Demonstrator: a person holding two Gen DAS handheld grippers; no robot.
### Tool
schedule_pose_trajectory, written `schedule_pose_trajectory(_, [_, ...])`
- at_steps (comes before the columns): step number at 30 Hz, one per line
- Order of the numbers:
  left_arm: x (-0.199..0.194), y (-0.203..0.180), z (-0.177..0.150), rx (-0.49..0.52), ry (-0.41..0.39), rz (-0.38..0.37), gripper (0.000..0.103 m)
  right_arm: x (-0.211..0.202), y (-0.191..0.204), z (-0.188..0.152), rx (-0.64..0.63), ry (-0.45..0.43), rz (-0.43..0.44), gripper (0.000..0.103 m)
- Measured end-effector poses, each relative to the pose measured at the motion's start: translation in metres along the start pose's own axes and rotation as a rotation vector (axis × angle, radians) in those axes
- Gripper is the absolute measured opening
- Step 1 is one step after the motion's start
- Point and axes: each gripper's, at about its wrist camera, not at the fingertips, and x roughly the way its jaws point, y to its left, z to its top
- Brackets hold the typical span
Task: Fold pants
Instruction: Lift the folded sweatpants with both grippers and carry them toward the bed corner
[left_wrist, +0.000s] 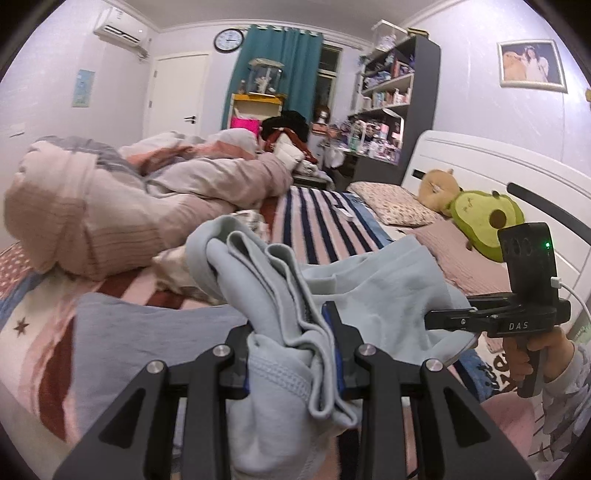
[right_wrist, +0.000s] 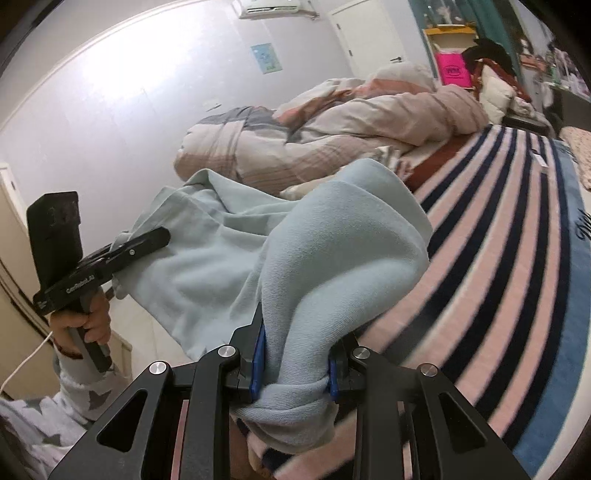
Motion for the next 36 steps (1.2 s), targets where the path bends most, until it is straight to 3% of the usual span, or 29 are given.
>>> schedule_pose_trajectory(10, [-0.030, 0.084, -0.008, -0.069, -0.033, 0.086, 0.027, 0.075, 0.039, 0.033, -0.031, 0.050, 0.061, 0.020])
schedule_pose_trajectory(20, [-0.036, 0.146, -0.017, -0.146, -0.028, 0.116, 0.027, 0.128, 0.061, 0.054, -0.033, 0.071, 0.109, 0.020])
schedule_pose_trajectory(28, [-0.007, 0.171, -0.045, -0.199, 0.087, 0.146, 0.028, 0.162, 0.051, 0.049, 0.015, 0.154, 0.042, 0.020])
schedule_pose_trajectory(36, [0.001, 0.171, -0.050, -0.225, 0.094, 0.142, 0.028, 0.164, 0.036, 0.042, 0.076, 0.157, 0.040, 0.020])
